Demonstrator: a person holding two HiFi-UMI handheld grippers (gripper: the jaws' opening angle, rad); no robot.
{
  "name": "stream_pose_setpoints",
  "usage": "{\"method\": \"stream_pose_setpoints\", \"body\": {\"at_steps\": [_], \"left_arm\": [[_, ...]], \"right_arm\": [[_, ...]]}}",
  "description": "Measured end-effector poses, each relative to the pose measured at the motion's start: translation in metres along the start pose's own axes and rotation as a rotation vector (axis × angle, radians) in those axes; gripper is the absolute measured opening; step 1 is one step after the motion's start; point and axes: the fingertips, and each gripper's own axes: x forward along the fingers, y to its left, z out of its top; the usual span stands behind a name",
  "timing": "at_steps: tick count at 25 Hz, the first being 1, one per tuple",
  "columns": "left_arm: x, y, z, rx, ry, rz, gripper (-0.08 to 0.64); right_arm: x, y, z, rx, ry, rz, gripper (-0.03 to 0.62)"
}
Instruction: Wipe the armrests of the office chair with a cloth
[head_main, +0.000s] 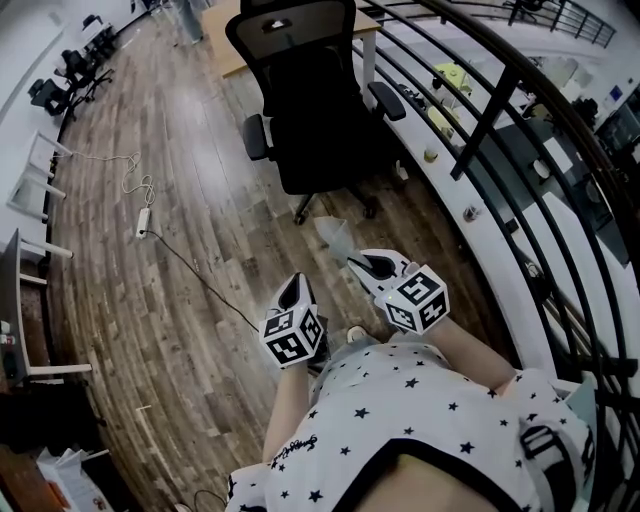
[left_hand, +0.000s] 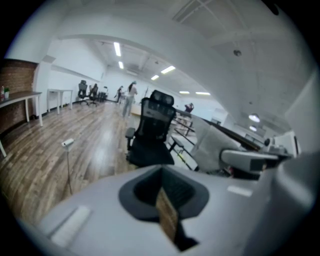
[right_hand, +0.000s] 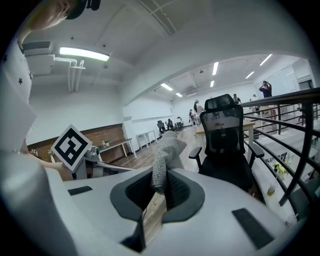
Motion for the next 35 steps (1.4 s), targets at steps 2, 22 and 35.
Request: {"method": "stream_pose_setpoints", "body": {"at_steps": [2,22,35], "left_arm": [[0.003,0.006,0.003,-0.001,0.001,0.001,0.005],[0.06,0.052,0.032,-0.041,0.032,0.06,0.005],[0.128,0.072,0.102,-0.076,0.0,0.116,0.005]], "right_arm": [[0.006,0.0,0.003,-0.004,-0.003,-0.001,0.031],[0.078,-0.037,0.022,-0.007,0.043,0.071,0.031],[0.149,-0.1,0.083,-0.078,0.057,0.136,0.031]]}}
